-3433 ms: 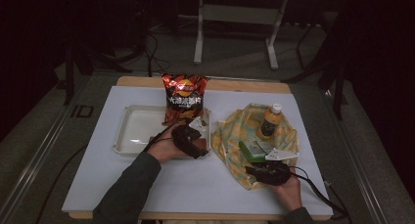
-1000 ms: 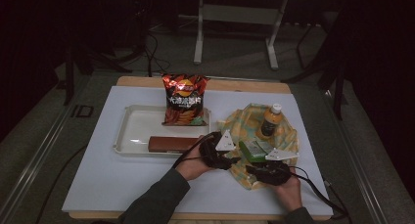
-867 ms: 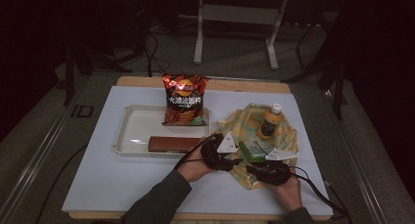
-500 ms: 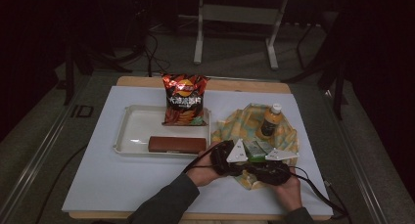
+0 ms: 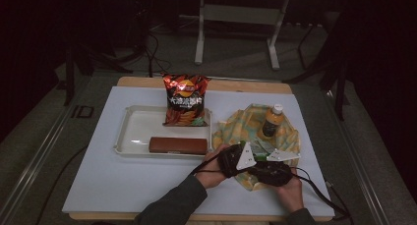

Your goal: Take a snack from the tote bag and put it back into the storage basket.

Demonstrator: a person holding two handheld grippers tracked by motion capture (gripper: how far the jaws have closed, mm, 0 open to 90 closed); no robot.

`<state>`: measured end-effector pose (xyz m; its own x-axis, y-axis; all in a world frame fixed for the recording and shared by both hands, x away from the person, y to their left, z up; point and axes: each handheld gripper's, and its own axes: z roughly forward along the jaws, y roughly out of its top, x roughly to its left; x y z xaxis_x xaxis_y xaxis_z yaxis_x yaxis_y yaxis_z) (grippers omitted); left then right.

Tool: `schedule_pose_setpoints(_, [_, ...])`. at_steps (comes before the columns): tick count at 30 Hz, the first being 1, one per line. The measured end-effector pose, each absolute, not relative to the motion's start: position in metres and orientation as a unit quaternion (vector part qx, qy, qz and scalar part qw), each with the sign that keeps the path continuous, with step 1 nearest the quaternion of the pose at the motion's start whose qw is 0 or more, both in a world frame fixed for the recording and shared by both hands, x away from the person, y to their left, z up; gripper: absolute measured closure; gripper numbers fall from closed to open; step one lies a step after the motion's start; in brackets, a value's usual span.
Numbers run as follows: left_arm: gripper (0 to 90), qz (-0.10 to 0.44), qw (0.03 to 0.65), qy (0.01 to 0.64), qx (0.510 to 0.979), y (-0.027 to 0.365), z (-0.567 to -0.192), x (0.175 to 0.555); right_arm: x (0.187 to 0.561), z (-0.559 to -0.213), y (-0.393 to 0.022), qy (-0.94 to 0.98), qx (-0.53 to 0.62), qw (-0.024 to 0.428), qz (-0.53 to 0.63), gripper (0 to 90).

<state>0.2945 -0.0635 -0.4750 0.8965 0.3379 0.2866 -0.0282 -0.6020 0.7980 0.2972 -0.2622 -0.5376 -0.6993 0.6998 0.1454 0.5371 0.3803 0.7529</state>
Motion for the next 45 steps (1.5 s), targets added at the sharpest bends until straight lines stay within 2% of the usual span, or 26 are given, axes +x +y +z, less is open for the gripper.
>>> schedule_pose_setpoints(11, [88.6, 0.205, 0.47, 0.125, 0.85, -0.057, -0.465, 0.307, 0.297, -0.537, -0.263, 0.825, 0.373, 0.099, 0.414, 57.3])
schedule_pose_setpoints(31, [89.4, 0.192, 0.498, 0.175, 0.827, -0.061, -0.452, 0.323, 0.292, -0.531, -0.266, 0.824, 0.359, 0.127, 0.42, 56.3])
schedule_pose_setpoints(35, [89.5, 0.172, 0.508, 0.183, 0.824, -0.063, -0.45, 0.327, 0.292, -0.532, -0.267, 0.826, 0.358, 0.121, 0.418, 55.9])
schedule_pose_setpoints(45, [89.7, 0.167, 0.521, 0.197, 0.814, -0.069, -0.439, 0.333, 0.292, -0.533, -0.266, 0.83, 0.355, 0.116, 0.414, 55.9])
